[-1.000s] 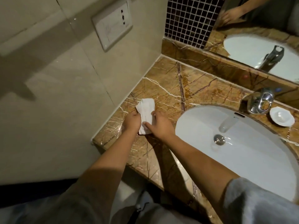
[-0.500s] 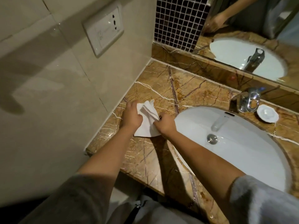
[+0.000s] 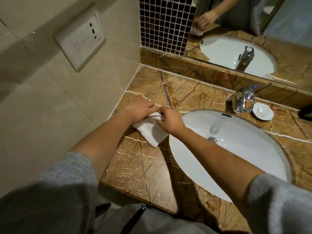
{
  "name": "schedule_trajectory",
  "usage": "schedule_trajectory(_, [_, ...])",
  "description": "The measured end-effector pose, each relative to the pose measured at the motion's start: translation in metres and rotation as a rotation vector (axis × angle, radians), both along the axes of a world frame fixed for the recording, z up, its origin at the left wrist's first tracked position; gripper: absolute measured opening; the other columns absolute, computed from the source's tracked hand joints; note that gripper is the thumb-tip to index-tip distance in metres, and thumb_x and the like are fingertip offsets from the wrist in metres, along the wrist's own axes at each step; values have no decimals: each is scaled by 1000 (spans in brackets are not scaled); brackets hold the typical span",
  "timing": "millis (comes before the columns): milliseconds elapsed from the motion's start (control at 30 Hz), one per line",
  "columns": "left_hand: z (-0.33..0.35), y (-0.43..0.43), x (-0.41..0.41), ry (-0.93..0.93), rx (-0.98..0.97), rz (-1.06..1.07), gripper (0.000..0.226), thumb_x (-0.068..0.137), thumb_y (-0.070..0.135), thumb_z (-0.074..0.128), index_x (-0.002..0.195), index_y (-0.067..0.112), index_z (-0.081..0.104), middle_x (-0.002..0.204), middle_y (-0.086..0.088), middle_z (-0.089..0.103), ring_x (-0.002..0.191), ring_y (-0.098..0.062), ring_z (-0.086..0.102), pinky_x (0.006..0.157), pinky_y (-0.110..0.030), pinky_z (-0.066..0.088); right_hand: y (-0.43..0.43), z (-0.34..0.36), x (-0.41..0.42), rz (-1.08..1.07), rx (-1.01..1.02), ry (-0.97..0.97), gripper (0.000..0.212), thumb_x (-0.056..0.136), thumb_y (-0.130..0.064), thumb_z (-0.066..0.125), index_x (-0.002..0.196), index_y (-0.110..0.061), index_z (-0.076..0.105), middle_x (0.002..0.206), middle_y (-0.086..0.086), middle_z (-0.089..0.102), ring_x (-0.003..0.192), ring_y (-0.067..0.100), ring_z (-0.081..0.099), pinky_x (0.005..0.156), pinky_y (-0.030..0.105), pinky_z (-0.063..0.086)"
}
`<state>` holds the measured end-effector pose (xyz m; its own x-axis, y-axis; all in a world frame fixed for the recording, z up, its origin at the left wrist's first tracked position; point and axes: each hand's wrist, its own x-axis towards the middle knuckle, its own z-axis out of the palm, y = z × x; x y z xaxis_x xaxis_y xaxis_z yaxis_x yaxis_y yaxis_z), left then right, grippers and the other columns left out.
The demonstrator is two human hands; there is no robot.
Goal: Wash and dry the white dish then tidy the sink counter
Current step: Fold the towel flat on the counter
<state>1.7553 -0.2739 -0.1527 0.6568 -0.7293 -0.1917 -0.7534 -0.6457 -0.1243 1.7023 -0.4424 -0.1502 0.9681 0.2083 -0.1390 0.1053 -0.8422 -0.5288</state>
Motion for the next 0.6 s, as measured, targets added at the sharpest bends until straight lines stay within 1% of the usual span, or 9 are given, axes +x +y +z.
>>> schedule_trajectory(67, [6,2,4,44,-20,-24,44,88,27,56,130,21,46,118,-10,49,105,-29,55,92,-47,43,-1,4,7,16,-6,-1,18,78,-19,65,85,-13,50,94,16,61,85,32,55,65,33,38])
schedule_trajectory(133, [13,6,8,56,-46,-26,38,83,30,59,118,16,54,118,-10,48,104,-28,54,88,-44,44,-1,8,12,34,-22,-29,16,78,-18,64,86,-9,54,94,17,62,91,33,55,67,31,36])
schedule_trajectory(200, [20,11,15,6,-29,-22,41,81,35,62,117,16,56,127,-9,49,117,-28,49,98,-46,39,-1,14,18,33,-31,-78,15,78,-15,61,88,-5,57,95,18,61,93,34,55,67,29,33])
schedule_trajectory(267, [28,13,21,-85,33,-4,46,84,39,61,122,15,53,136,-8,48,129,-28,41,112,-49,27,0,19,23,3,-33,-175,15,80,-14,59,91,-4,58,97,17,60,89,33,55,66,30,33])
schedule_trajectory(300, [31,13,23,-143,59,10,44,87,38,60,124,14,51,137,-9,49,132,-28,39,116,-50,21,1,22,24,-13,-42,-244,15,80,-14,58,92,-5,59,97,15,60,87,32,56,64,30,34])
schedule_trajectory(367, [36,12,24,-224,73,47,40,90,28,58,124,11,47,134,-12,53,132,-29,41,118,-51,17,2,27,24,-19,-94,-383,18,81,-15,60,97,-6,59,99,12,59,88,29,57,62,33,43])
schedule_trajectory(433, [37,14,21,-245,53,91,41,88,20,58,125,10,43,132,-14,54,129,-30,44,116,-52,21,2,29,21,14,-154,-472,24,81,-18,66,102,-7,59,104,11,59,94,26,56,65,33,48])
schedule_trajectory(533, [24,26,8,-229,91,122,45,89,18,53,131,13,38,136,-13,49,128,-31,42,112,-52,29,5,18,4,92,-200,-438,32,80,-15,69,108,-8,56,111,11,58,101,27,53,66,34,48])
schedule_trajectory(600, [1,37,-15,-122,170,88,47,90,24,53,134,16,37,137,-10,46,128,-30,40,109,-49,32,11,-1,-18,185,-224,-345,27,85,-13,61,110,-8,56,111,12,57,103,30,53,68,38,48])
